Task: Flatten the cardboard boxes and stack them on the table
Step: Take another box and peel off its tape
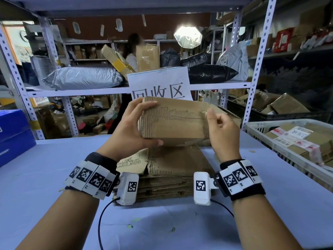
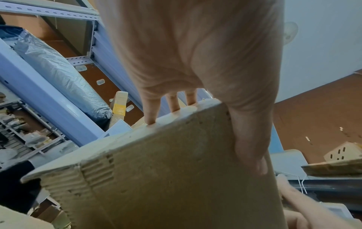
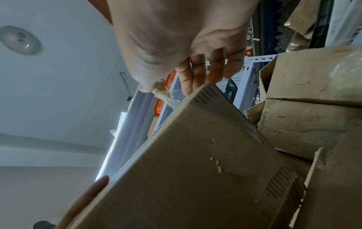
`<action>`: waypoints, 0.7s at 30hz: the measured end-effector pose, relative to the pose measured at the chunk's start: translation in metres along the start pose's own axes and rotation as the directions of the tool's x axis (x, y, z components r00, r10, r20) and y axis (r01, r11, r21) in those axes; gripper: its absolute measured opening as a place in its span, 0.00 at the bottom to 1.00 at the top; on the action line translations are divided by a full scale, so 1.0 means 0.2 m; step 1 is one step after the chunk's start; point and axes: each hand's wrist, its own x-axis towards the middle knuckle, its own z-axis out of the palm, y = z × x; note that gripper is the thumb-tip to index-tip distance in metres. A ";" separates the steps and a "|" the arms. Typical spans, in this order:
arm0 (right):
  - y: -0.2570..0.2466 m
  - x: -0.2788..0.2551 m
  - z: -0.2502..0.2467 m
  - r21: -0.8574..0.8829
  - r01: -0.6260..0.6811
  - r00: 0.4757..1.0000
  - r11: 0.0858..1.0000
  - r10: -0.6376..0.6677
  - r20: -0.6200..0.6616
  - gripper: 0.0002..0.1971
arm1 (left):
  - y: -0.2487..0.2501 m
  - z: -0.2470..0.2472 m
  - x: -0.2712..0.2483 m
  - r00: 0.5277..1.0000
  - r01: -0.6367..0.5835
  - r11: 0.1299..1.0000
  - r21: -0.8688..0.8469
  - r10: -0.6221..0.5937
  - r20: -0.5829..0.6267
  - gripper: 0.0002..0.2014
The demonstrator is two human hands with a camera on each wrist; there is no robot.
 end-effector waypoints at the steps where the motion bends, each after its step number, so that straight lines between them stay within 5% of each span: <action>1: 0.00 0.00 0.00 0.004 -0.002 1.000 1.000 0.002 -0.005 0.24 | 0.00 0.00 0.00 1.000 0.000 1.000 0.000 0.000 0.000 0.47; 7: 0.01 0.01 -0.01 0.007 0.065 0.990 0.998 -0.064 -0.123 0.06 | 0.00 0.01 0.00 1.000 -0.004 1.000 -0.012 0.004 0.010 0.48; 13: -0.03 0.02 -0.04 -0.085 0.043 0.989 0.995 -0.054 -0.137 0.20 | -0.01 0.02 0.00 1.000 -0.004 1.000 -0.015 0.004 0.006 0.47; 17: -0.03 0.02 -0.02 -0.146 0.013 0.999 0.989 -0.020 -0.045 0.17 | -0.01 0.02 0.00 1.000 -0.004 1.000 -0.001 0.004 0.020 0.48; 21: 0.02 0.05 -0.03 0.040 -0.024 0.999 0.999 0.025 -0.039 0.13 | -0.02 0.01 -0.01 1.000 -0.015 1.000 -0.009 0.015 0.018 0.47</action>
